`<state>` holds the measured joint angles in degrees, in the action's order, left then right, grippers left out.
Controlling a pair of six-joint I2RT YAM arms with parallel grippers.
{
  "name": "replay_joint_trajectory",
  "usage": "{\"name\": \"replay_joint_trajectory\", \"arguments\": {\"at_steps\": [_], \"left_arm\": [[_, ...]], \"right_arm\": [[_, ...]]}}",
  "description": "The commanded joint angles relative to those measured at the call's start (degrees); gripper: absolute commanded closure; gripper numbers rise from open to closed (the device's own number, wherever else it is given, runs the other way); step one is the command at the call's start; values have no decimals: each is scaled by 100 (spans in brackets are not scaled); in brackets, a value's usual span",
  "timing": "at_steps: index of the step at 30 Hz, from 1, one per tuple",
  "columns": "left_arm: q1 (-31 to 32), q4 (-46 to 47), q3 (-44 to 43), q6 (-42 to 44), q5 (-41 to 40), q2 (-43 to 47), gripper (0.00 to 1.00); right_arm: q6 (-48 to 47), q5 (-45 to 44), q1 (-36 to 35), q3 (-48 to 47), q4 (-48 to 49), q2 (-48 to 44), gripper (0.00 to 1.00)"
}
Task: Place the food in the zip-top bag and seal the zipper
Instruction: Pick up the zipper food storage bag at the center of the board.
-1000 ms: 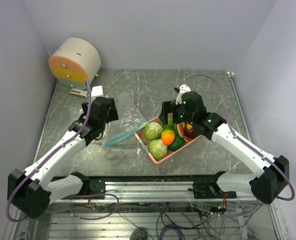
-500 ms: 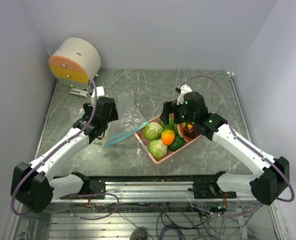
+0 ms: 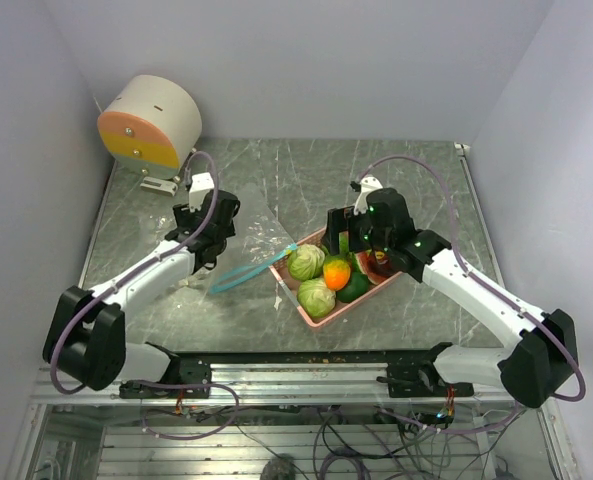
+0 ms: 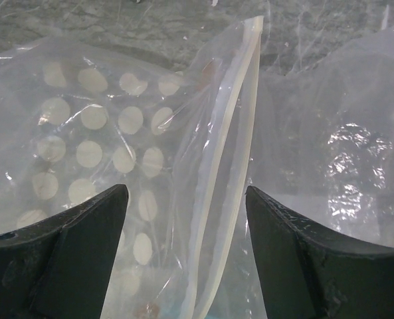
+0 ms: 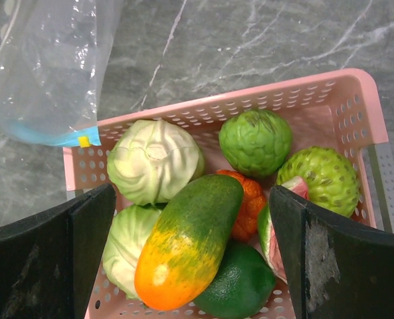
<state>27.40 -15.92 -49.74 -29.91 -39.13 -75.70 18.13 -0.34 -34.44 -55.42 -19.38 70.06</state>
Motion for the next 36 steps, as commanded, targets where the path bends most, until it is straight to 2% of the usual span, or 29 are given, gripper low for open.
{"name": "replay_joint_trajectory", "arguments": {"at_steps": [1,10,14,17,19,22,23,27,31,36], "left_arm": [[-60,634,20,93,-290,-349,18],[-103,948,48,200,-377,-833,29],[-112,1096,131,192,-435,-909,40],[-129,1219,235,142,-419,-984,40],[-129,1303,303,107,-411,-1008,49],[-139,1244,322,28,-456,-963,72],[-138,1171,297,3,-475,-914,75],[-138,584,114,-215,-501,-447,80],[-114,-268,-171,-491,-339,478,83],[-103,-773,-174,-402,689,2083,92]], "right_arm": [[-63,63,80,90,154,57,0],[37,83,197,327,295,25,0],[52,121,226,322,255,87,0],[48,139,227,308,227,95,0],[55,116,235,327,224,58,0],[67,92,236,346,215,13,0],[75,87,236,355,216,-4,0],[102,123,245,356,224,-38,0],[83,363,244,339,272,-120,0],[8,1091,231,415,573,-361,0]]}}
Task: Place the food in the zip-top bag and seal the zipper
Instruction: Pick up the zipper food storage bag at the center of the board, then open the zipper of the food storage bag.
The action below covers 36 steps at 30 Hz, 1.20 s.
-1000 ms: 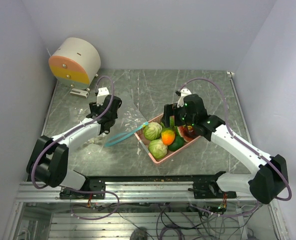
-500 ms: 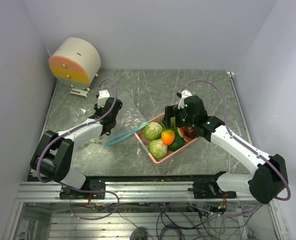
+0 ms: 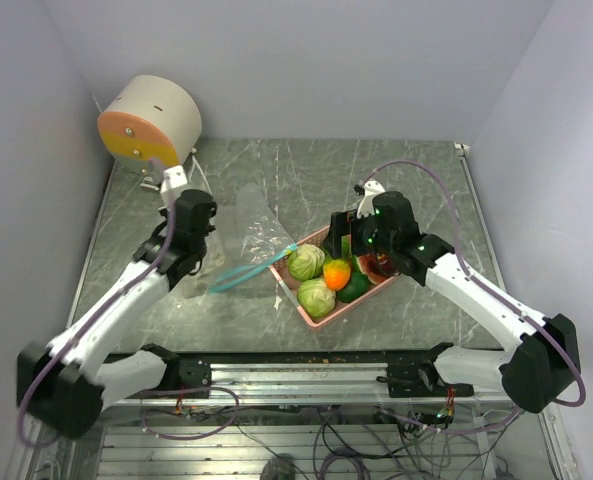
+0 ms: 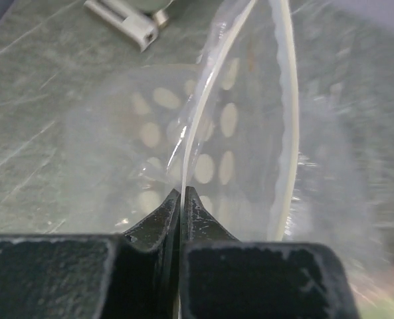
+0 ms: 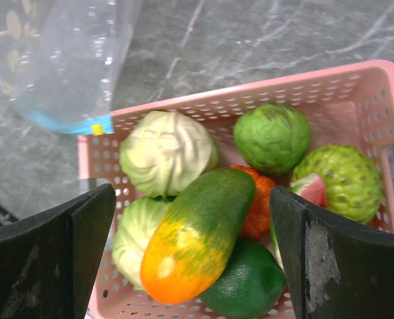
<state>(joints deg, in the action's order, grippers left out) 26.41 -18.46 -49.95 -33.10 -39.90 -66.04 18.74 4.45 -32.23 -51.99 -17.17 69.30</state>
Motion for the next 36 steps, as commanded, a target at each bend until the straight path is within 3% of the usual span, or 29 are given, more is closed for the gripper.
{"name": "replay_joint_trajectory", "arguments": {"at_steps": [1,6,11,21,30,36], "left_arm": [[-5,-507,-89,-36,1046,1405,93],[-5,-402,333,-10,2325,2437,93],[-5,-198,736,-5,3117,2792,93],[5,182,1123,-171,3255,2921,93],[35,486,1278,-273,3391,2752,93],[57,531,1410,-289,3321,2760,93]], "right_arm": [[-7,751,2,74,426,-309,0],[335,1193,-256,-139,807,-225,0],[525,822,-917,-757,997,90,0],[1078,207,-1766,-1913,1139,1308,6],[1492,-254,-2242,-2483,1309,2154,9],[1694,-397,-2327,-2383,1455,2197,11]]}}
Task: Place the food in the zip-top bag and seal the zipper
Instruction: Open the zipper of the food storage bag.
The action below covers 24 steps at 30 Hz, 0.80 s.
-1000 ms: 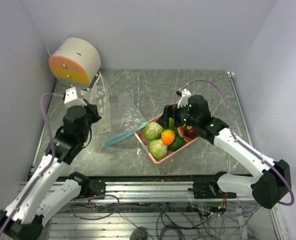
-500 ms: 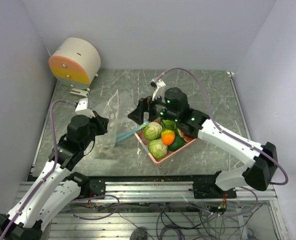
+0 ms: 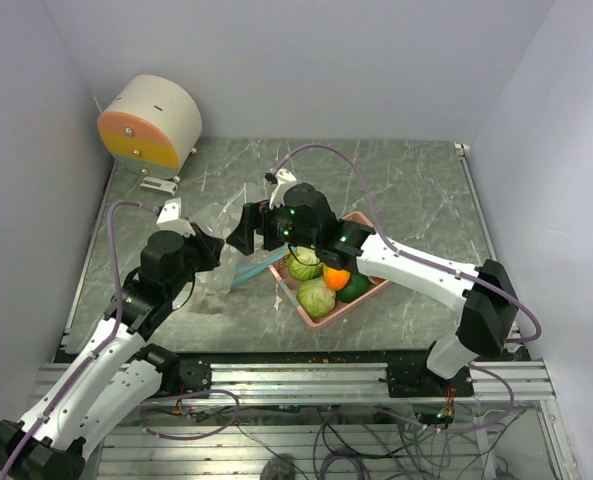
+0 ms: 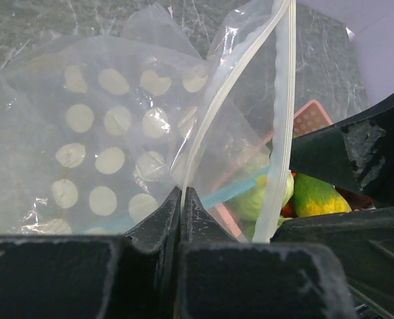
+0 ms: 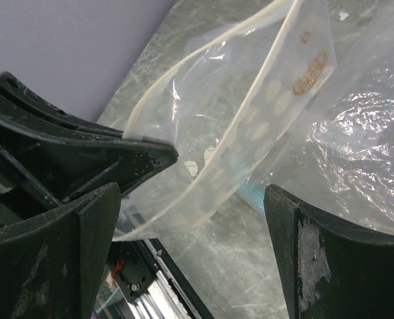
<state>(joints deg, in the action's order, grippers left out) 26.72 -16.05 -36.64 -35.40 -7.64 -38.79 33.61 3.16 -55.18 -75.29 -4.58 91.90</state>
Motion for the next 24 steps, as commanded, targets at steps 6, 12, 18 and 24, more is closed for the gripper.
{"name": "replay_joint_trajectory", "arguments": {"at_steps": [6,12,18,24], "left_arm": [[33,405,112,-166,227,110,93],[35,269,-62,-225,376,259,93],[31,-351,-422,-78,114,478,93],[35,-2504,-1749,127,-2317,673,93]], "right_arm": [[267,-615,-46,-140,41,223,17],[363,-621,-45,-236,208,565,33],[235,-1285,-72,-226,-166,529,78],[-28,-2240,-71,639,-861,-131,89]]}}
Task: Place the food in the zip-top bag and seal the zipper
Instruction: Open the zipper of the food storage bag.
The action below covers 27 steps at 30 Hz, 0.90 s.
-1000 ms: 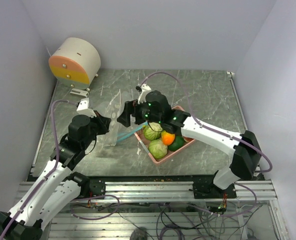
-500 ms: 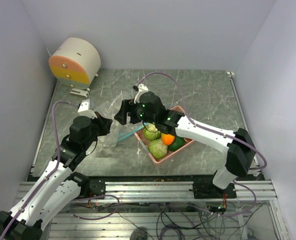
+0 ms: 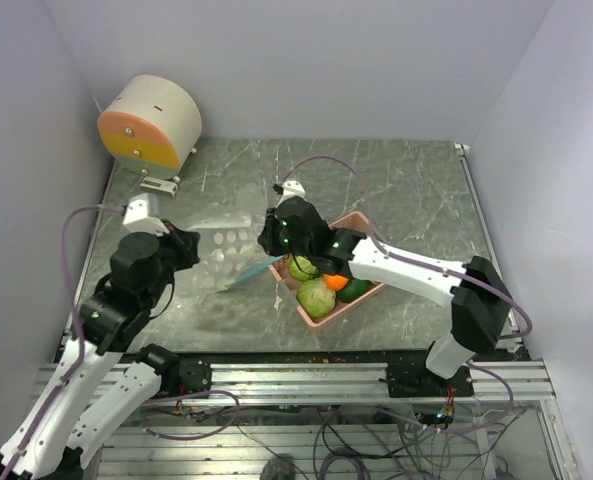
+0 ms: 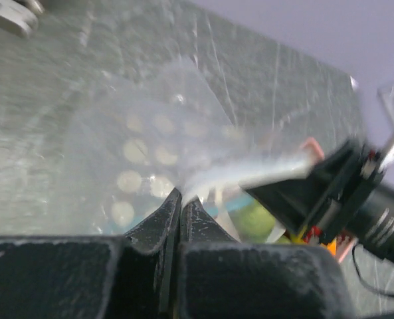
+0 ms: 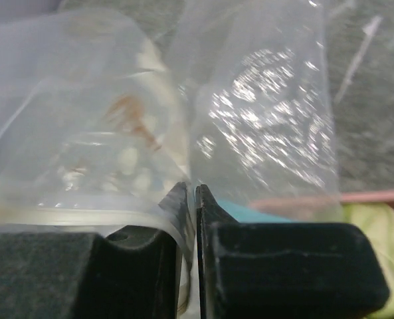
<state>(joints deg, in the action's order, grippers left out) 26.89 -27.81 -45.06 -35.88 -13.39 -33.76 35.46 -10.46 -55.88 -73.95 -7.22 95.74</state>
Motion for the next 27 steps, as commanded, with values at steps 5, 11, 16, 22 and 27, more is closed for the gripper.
{"name": "replay_joint_trajectory", "arguments": {"at_steps": [5,11,16,22,27], "left_arm": [[18,-1984,-1469,227,-2441,103,93],[18,-1492,-847,53,-1396,-6,93],[18,-700,68,-341,-796,104,93],[24,-136,495,-533,-549,-35,93],[47,300,726,-644,-331,-277,93]], "right_arm": [[-173,-979,-2,1080,-635,-683,89],[-443,-23,-10,1172,-62,-572,68],[-719,212,-20,963,-83,-821,36],[-774,141,-20,998,-283,-1422,9],[-696,-41,-20,1146,-715,-2082,0]]}}
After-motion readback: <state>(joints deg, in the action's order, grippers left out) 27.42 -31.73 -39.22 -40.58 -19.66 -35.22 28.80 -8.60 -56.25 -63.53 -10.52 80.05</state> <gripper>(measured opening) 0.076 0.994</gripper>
